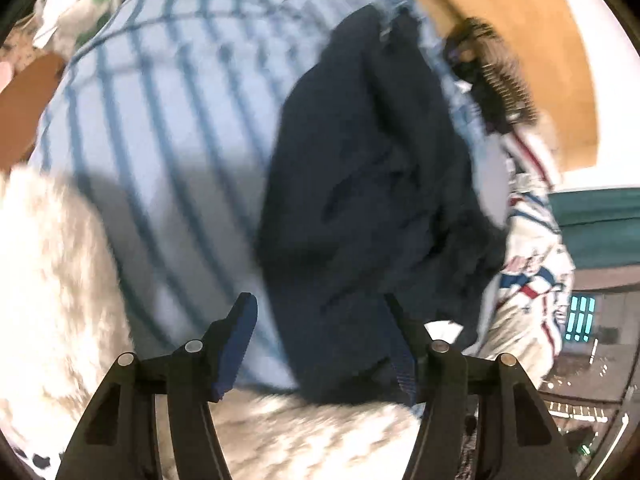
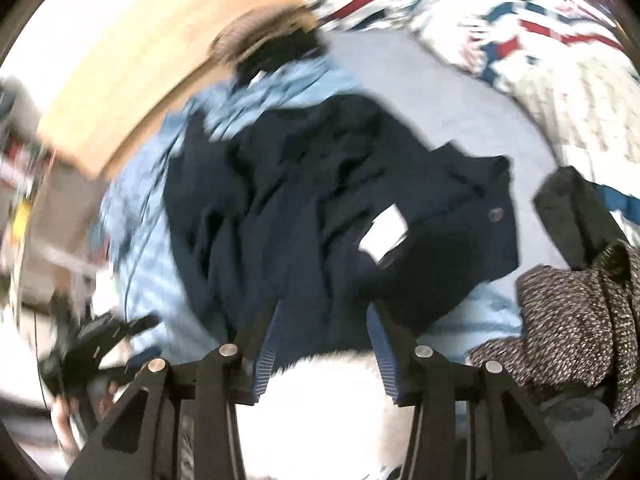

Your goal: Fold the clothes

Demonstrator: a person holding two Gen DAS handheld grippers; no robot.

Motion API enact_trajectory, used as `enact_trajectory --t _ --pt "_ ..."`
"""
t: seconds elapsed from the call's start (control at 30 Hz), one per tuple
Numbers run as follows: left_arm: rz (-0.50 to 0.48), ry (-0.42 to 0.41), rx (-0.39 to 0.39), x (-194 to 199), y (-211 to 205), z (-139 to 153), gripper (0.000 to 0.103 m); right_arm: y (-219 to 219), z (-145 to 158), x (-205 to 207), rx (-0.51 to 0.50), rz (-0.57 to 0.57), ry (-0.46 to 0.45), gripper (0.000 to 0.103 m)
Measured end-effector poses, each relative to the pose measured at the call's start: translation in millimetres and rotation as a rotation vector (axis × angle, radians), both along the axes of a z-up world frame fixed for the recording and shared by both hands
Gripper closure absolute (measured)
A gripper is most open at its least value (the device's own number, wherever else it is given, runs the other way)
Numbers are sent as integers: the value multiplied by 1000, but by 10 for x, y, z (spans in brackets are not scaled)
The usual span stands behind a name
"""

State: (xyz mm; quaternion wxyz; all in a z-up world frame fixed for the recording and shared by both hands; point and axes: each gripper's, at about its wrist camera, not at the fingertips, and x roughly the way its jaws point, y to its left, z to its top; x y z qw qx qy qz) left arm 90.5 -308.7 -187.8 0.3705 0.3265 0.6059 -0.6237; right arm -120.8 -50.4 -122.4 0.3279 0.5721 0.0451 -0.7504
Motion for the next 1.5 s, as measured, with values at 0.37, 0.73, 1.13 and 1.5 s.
enact_trajectory --t 0.37,0.73,1.13,1.5 --pt "59 -118 97 53 -164 -498 40 276 -1506 -854 184 -253 -375 40" --pt "19 -181 101 5 34 -704 39 805 -1649 -844 214 -345 -258 95" --pt "73 -95 70 12 -455 -570 39 321 -742 -639 151 -225 -152 45" --pt "128 6 52 -214 -1659 -849 29 -1070 -463 173 -70 -60 -70 37"
